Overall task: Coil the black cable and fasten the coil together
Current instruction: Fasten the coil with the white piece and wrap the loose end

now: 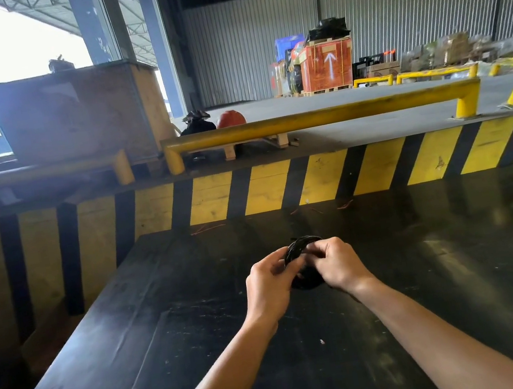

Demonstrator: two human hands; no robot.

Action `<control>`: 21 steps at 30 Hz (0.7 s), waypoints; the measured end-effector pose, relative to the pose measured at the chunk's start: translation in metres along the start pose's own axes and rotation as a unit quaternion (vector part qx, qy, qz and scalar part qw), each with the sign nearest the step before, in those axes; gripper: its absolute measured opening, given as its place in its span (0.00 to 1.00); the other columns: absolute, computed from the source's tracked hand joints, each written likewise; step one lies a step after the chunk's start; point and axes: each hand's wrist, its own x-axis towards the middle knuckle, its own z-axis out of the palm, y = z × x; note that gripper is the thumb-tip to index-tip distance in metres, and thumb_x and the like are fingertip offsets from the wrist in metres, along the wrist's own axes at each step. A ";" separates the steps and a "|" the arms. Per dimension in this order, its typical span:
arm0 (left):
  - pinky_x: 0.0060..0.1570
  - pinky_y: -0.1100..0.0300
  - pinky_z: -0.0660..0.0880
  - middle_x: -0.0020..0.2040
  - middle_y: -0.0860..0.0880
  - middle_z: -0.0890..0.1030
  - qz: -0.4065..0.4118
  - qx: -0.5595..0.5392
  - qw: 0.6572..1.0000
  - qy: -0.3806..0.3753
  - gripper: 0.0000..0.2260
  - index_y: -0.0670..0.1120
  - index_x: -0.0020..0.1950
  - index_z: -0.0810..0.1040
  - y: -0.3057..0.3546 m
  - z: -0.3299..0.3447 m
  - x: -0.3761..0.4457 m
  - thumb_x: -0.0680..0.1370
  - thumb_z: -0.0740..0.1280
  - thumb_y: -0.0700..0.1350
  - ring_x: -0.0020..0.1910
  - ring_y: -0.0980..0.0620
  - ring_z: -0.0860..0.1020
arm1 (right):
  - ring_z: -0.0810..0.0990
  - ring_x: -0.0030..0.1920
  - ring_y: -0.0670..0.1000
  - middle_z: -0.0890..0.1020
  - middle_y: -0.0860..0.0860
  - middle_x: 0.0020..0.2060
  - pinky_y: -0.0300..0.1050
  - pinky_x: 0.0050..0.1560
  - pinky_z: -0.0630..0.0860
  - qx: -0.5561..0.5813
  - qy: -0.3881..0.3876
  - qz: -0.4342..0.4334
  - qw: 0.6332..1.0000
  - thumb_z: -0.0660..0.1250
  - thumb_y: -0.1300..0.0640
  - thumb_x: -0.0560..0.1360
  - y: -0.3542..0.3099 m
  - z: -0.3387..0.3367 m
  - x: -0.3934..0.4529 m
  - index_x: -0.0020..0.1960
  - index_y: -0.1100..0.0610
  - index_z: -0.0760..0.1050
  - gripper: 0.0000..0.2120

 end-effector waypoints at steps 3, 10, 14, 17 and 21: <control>0.53 0.43 0.80 0.45 0.46 0.87 -0.003 -0.021 1.000 -0.010 0.12 0.61 0.46 0.84 0.001 -0.003 -0.001 0.74 0.71 0.42 0.48 0.44 0.85 | 0.81 0.57 0.54 0.84 0.56 0.54 0.43 0.59 0.75 0.026 -0.036 0.041 0.998 0.67 0.58 0.75 0.004 0.003 0.003 0.58 0.59 0.80 0.13; 0.56 0.41 0.78 0.49 0.42 0.86 -0.041 -0.084 0.995 -0.042 0.11 0.52 0.51 0.84 -0.001 -0.002 -0.003 0.74 0.70 0.38 0.50 0.43 0.84 | 0.77 0.34 0.47 0.82 0.54 0.42 0.28 0.24 0.70 0.034 -0.049 0.084 0.995 0.68 0.60 0.73 0.005 0.002 0.001 0.47 0.56 0.80 0.04; 0.56 0.41 0.77 0.50 0.41 0.86 -0.055 -0.108 0.991 -0.055 0.10 0.49 0.51 0.84 0.000 -0.001 -0.002 0.74 0.69 0.36 0.50 0.45 0.83 | 0.82 0.41 0.53 0.84 0.55 0.39 0.44 0.40 0.77 0.032 0.007 0.055 0.998 0.69 0.59 0.72 0.006 0.000 -0.003 0.42 0.59 0.82 0.05; 0.56 0.40 0.77 0.50 0.40 0.86 -0.054 -0.108 0.991 -0.061 0.10 0.49 0.50 0.85 0.003 -0.001 -0.002 0.75 0.68 0.36 0.49 0.44 0.83 | 0.84 0.42 0.54 0.86 0.57 0.41 0.45 0.43 0.80 0.077 -0.021 0.038 0.996 0.70 0.61 0.72 0.004 -0.009 -0.007 0.44 0.63 0.82 0.05; 0.58 0.42 0.77 0.49 0.43 0.86 -0.049 -0.105 0.991 -0.061 0.10 0.50 0.50 0.85 0.001 0.002 0.000 0.75 0.69 0.37 0.50 0.44 0.83 | 0.83 0.39 0.52 0.84 0.58 0.41 0.34 0.35 0.79 0.204 -0.088 0.063 0.973 0.69 0.64 0.73 0.000 -0.022 -0.015 0.48 0.66 0.80 0.06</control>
